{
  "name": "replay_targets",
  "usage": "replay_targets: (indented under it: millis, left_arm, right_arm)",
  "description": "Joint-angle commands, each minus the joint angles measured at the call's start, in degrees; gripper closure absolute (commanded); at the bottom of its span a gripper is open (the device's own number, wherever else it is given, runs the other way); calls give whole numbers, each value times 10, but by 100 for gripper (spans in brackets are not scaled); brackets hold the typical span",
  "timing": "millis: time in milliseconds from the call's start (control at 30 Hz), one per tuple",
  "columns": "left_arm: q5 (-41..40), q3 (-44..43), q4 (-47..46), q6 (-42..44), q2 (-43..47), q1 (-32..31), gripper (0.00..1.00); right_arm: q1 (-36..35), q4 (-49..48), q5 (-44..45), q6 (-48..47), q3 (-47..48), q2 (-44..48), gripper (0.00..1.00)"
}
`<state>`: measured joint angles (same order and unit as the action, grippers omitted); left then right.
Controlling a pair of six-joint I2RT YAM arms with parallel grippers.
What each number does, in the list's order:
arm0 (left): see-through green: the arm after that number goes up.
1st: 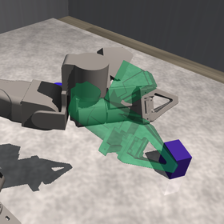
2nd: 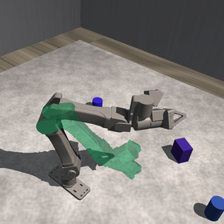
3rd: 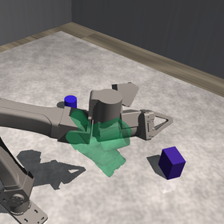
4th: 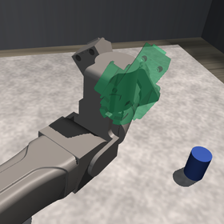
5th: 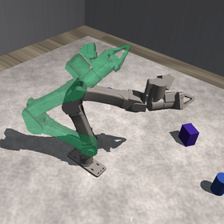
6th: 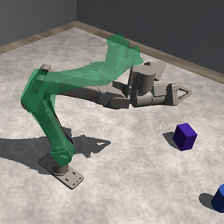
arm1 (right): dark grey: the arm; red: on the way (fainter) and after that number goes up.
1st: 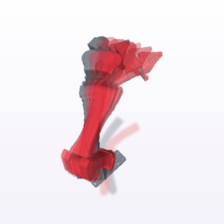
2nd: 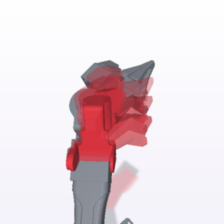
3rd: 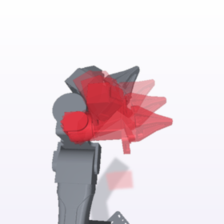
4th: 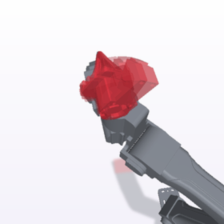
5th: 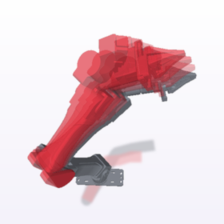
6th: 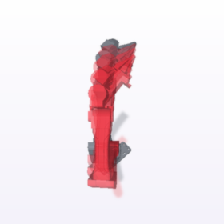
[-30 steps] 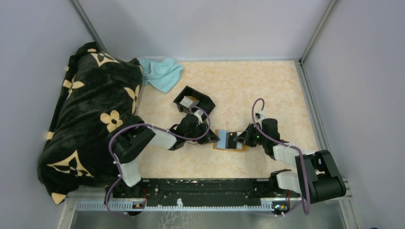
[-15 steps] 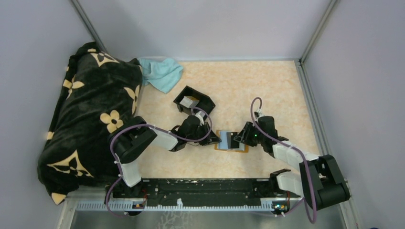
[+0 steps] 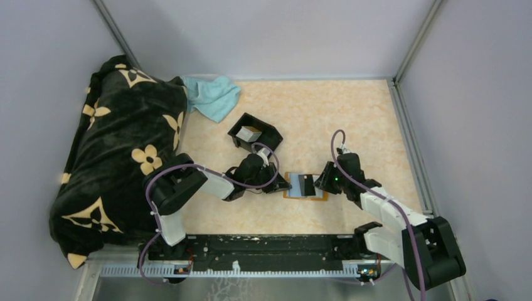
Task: Put the credit cards into the card holder
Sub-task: Insert the credit card into the card holder.
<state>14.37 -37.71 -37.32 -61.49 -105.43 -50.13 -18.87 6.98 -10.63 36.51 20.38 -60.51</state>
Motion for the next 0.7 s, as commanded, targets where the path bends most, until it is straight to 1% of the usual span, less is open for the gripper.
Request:
replay_targets:
  millis: [0, 167, 300, 467, 667]
  left_arm:
    - [-6, 12, -1, 0, 1, -3, 78]
    - [-6, 13, -2, -1, 0, -4, 78]
    - [-5, 9, -2, -1, -4, -4, 79]
    - [-7, 7, -2, -2, -11, -7, 82]
    - [-8, 4, -1, -2, -15, -10, 83]
  right_arm:
    - [-4, 16, 46, -2, 24, 20, 77]
    - [-4, 12, 52, -9, 28, 4, 93]
    - [-4, 5, 52, -16, 27, -16, 100]
    - [-13, -16, 47, -15, 19, -37, 100]
    - [-45, -28, 57, -1, 26, -58, 100]
